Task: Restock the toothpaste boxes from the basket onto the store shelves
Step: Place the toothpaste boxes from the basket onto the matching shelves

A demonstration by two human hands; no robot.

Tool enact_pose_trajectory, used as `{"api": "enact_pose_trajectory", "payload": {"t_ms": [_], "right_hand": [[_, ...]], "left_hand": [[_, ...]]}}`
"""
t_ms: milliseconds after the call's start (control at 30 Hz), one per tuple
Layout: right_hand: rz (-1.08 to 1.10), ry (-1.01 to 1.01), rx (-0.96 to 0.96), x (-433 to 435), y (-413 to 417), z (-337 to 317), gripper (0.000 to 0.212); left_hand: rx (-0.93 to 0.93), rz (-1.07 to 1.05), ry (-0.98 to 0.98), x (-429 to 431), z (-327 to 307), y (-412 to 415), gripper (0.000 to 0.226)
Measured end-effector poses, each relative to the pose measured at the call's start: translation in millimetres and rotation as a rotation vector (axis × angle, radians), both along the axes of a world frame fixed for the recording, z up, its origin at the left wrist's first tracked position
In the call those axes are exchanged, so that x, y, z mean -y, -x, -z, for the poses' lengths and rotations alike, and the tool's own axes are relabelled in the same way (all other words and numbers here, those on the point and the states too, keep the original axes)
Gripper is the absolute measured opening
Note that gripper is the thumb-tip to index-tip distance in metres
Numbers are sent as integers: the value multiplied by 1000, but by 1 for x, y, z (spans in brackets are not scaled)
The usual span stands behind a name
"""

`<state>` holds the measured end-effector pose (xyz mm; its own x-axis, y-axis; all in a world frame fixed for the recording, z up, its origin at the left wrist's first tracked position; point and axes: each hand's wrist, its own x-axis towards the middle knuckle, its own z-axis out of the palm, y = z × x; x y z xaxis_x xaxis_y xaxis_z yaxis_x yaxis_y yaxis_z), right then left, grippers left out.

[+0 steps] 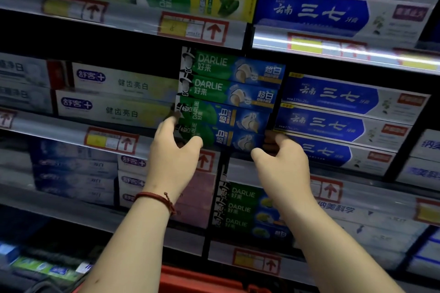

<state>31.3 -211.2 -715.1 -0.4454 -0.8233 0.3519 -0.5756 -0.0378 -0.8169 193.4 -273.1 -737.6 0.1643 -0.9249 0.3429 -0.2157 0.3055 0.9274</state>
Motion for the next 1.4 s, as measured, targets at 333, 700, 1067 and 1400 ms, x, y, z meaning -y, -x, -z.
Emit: {"api": "enact_pose_trajectory", "payload": {"t_ms": [333,700,1067,1400], "right_hand": [[7,42,36,7,2,5,8],[-71,111,43,1,1,-4,26],[-82,229,96,10,0,-13,63],[-71,226,100,17,7,-11,51]], "left_hand": [[-28,-20,40,-2,-2,-1,62],[-44,-8,44,1,-7,-4,66],[-441,215,43,5,-32,-5,65],[-348,187,99,12,-28,2,51]]}}
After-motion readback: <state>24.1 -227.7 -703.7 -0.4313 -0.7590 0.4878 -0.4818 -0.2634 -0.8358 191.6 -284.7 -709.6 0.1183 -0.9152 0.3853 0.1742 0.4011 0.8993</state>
